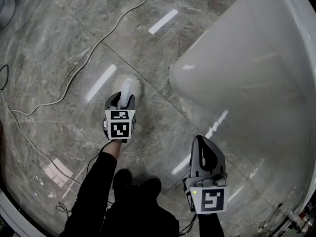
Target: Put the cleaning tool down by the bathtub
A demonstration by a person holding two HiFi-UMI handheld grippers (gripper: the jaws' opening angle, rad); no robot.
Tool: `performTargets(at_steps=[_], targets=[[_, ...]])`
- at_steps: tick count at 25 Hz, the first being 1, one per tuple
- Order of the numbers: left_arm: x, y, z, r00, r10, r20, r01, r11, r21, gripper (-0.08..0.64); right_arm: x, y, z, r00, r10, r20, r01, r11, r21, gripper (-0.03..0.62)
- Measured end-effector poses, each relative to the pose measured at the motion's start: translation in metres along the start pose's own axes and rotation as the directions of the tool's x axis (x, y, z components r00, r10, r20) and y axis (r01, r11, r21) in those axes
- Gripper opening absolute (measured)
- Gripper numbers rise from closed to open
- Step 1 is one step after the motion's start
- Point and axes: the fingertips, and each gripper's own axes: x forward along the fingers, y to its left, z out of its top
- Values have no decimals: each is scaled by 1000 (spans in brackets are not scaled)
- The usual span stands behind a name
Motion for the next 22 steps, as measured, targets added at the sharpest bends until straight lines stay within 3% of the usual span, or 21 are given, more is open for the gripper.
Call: performTargets(at_steps=[4,8,15,22], targets=[[-24,3,19,998,24,59,-27,998,54,188,-9,3,15,1000,10,25,-10,1000,14,-2],[-52,-5,43,996,-12,88,3,995,98,164,-24,3,35,999,6,36,-6,1000,16,-2],[-105,-14,86,993,-36,112,22,992,125,49,-49,11,81,999,19,35,-20,999,44,-2],[-167,-23,133,989,-56,137,37,990,137,8,-85,13,139,999,30,44,-33,998,54,-2]])
